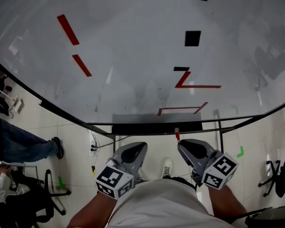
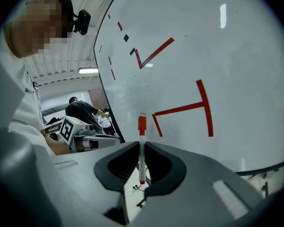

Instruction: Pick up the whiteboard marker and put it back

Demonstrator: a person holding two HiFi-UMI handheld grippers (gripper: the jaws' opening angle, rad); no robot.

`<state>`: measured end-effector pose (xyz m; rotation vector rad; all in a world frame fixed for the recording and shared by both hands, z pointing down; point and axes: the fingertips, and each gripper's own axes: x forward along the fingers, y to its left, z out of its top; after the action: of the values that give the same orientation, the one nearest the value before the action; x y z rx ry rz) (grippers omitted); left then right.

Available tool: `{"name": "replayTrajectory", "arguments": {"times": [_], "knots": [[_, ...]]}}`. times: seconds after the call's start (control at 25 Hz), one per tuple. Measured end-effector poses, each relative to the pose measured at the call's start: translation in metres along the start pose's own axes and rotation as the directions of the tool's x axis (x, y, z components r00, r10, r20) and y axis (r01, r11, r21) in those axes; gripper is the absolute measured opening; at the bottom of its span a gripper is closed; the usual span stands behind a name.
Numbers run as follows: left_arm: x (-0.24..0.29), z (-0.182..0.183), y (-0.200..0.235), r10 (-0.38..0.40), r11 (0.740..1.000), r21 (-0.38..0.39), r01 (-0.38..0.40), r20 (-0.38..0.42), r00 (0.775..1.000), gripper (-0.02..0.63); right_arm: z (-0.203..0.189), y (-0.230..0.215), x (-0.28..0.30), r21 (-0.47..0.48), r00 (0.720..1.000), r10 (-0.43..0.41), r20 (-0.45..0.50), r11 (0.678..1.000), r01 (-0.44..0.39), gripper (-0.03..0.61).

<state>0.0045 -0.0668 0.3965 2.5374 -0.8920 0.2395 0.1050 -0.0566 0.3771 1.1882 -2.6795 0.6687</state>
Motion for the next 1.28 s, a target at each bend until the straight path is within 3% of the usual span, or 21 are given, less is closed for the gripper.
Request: {"name": "replayTrajectory", "arguments": {"times": [0.92,1.28], "knots": [[0.002,-0.012,0.016,0.017,0.999,-0.041,-0.019,-0.029,0.999,0.017,-0.011,0.000,0.009,0.003,0.999,0.001,-0.036,1.000,0.000,0.037],[0.000,-0.015,0.021,0.031,0.998,-0.050,-0.032,-0.027,0.999,0.017,-0.018,-0.002,0.016,-0.051,0.997,-0.005,-0.076,0.999,0.001,0.037]]}}
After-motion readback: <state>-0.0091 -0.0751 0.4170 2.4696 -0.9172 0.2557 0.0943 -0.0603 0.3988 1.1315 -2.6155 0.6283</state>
